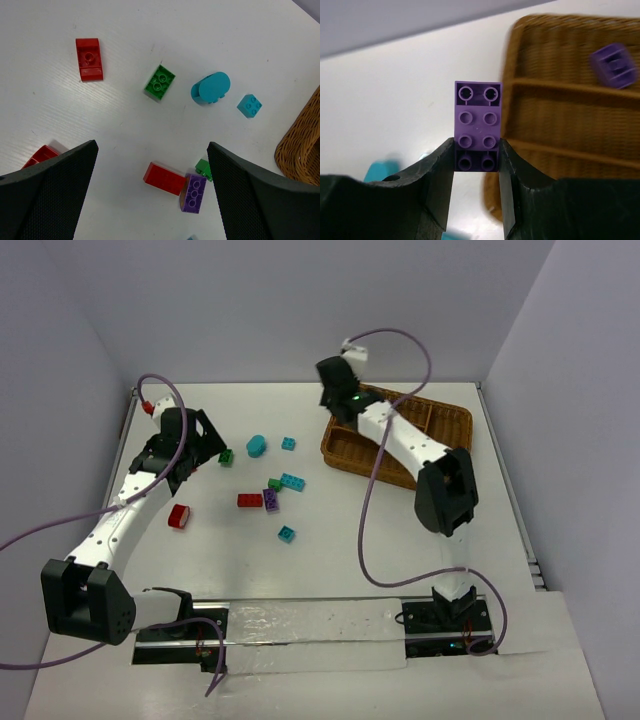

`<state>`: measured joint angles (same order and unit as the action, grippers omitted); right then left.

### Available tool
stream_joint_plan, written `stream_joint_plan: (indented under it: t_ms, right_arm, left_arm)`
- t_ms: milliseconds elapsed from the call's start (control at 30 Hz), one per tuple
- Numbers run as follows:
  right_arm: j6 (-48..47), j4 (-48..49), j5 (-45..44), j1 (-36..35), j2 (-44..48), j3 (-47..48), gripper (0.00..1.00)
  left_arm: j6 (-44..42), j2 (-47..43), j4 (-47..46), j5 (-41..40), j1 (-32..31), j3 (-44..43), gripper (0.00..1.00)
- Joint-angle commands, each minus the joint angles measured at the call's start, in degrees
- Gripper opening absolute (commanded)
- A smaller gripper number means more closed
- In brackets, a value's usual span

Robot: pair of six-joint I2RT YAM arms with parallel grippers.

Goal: Sort the legos into containers by color

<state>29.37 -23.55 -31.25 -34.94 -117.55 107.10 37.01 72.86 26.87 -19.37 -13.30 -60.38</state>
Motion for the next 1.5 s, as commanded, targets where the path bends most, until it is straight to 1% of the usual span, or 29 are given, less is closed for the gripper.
stream_joint_plan:
  t_ms: [0, 167, 200, 300, 600, 767, 833, 867, 900, 967, 1000, 1033, 1100, 1167, 1233, 1333, 1400, 1433, 1467]
  right_arm:
    - [2.10, 1.11, 3.57, 10.68, 1.17, -3.05, 0.09]
    - [2.89, -1.32, 3.91, 17.08, -1.89, -1.55, 0.10]
    - [3.06, -1.33, 3.92, 17.10, -1.89, -1.71, 0.10]
    - [3.49, -1.42, 4.51, 20.54, -3.96, -1.35, 0.13]
    - [3.24, -1.89, 3.58, 24.49, -6.91, -1.82, 0.15]
    - [4.13, -0.90, 5.09, 25.97, -6.65, -2.28, 0.18]
    - [3.68, -1.48, 4.95, 26.06, -6.99, -1.46, 0.22]
    - [3.68, -1.77, 4.88, 26.06, -7.33, -1.09, 0.28]
    - [3.68, -2.21, 4.88, 26.06, -7.35, -0.65, 0.29]
    - [3.76, -3.12, 4.80, 25.98, -8.00, 0.34, 0.49]
    - [3.84, -3.25, 4.79, 26.05, -8.12, 0.31, 0.53]
    - [3.85, -3.38, 4.61, 26.06, -8.00, 0.12, 0.59]
    - [4.03, -3.44, 4.62, 26.06, -7.50, -0.42, 0.67]
    - [3.95, -2.67, 4.69, 25.91, -6.11, -1.96, 0.78]
    - [3.78, -2.18, 4.64, 25.82, -4.78, -3.17, 0.81]
    - [2.25, -0.39, 4.06, 24.80, 0.22, -6.60, 0.81]
    - [1.01, 1.06, 4.38, 22.99, 3.59, -8.98, 0.80]
    - [-0.57, 3.11, 5.70, 21.41, 7.91, -12.14, 0.79]
    - [-1.85, 4.75, 6.92, 18.83, 10.36, -14.42, 0.79]
  left_arm:
    - [-0.63, -1.57, 0.02, -0.66, -0.06, -2.02, 0.99]
    - [-0.63, -1.23, 0.11, -0.49, -0.06, -2.20, 0.99]
    - [-0.63, -1.23, 0.11, -0.49, -0.06, -2.20, 0.99]
    - [-0.72, -1.24, 0.20, -0.58, -0.06, -2.29, 0.99]
    - [-0.66, -0.88, 0.26, -0.73, -0.06, -2.23, 0.99]
    - [-0.79, -0.86, 0.71, -1.09, -0.08, -2.37, 0.99]
    - [-0.73, -1.00, 0.74, -1.30, -0.13, -2.34, 0.99]
    - [-0.80, -1.14, 0.46, -1.37, -0.06, -2.20, 0.99]
    - [-0.80, -1.14, 0.46, -1.37, -0.06, -2.20, 0.99]
    - [-0.64, -1.14, 0.46, -1.20, -0.06, -2.20, 0.99]
    - [-0.55, -1.14, 0.46, -1.19, -0.06, -2.20, 0.99]
    - [-0.48, -1.02, 0.59, -1.26, -0.06, -2.14, 0.99]
    - [-0.45, -1.05, 0.69, -1.28, -0.10, -2.11, 0.99]
    - [-0.38, -1.21, 0.49, -1.20, -0.06, -1.96, 0.99]
    - [-0.36, -1.45, 0.46, -1.19, -0.06, -1.93, 0.99]
    - [-0.28, -1.62, 0.46, -1.19, -0.06, -1.77, 0.99]
    - [-0.25, -1.84, 0.44, -1.22, -0.06, -1.65, 0.99]
    - [-0.19, -1.85, 0.37, -1.29, -0.06, -1.59, 0.99]
    - [-0.19, -1.90, 0.37, -1.44, -0.06, -1.64, 0.99]
